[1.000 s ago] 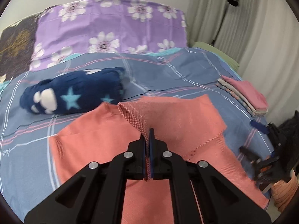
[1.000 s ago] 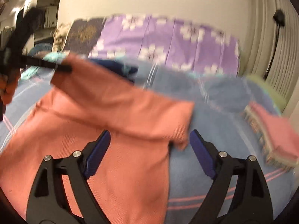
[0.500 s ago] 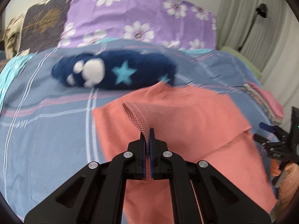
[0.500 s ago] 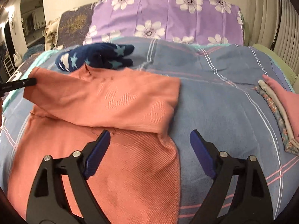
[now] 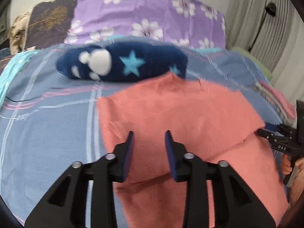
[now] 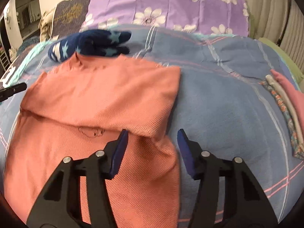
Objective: Fold small clothes
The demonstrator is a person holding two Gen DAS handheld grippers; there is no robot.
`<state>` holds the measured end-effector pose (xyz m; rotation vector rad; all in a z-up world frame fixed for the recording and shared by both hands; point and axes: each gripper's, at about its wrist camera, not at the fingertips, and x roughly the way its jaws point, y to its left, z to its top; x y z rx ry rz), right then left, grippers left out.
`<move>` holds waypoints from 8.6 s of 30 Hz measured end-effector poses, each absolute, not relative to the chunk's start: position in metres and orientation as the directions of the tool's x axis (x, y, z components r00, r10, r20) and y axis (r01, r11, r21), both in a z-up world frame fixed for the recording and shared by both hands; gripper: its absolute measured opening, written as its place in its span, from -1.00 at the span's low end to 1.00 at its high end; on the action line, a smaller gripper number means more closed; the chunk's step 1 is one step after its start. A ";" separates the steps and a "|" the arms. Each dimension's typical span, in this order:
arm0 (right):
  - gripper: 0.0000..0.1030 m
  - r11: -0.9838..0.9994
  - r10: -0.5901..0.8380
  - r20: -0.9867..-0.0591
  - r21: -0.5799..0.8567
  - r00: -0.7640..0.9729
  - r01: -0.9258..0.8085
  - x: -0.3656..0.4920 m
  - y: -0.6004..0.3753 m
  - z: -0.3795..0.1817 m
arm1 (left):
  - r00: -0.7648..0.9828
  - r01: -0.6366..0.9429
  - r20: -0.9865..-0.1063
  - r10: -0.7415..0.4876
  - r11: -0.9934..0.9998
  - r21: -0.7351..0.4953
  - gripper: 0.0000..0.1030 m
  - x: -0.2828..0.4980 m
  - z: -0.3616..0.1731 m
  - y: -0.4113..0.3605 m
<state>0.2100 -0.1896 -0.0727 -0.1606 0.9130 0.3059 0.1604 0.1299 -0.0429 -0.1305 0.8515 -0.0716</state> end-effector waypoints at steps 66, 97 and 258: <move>-0.87 0.922 0.315 -0.752 0.099 0.579 -0.374 0.251 -0.119 -0.078 | 0.636 -0.005 -0.770 -0.049 0.998 -0.068 -0.21 0.170 -0.085 0.110; -1.00 1.000 -0.009 -0.759 0.003 0.651 0.017 0.241 -0.190 -0.084 | 0.646 -0.007 -0.760 -0.070 0.995 -0.098 -0.19 0.169 -0.086 0.113; -0.91 0.708 0.673 -0.457 0.625 0.581 -0.329 0.158 -0.291 0.020 | 0.798 0.081 -0.556 -0.234 0.955 -0.285 -0.96 0.022 0.050 0.111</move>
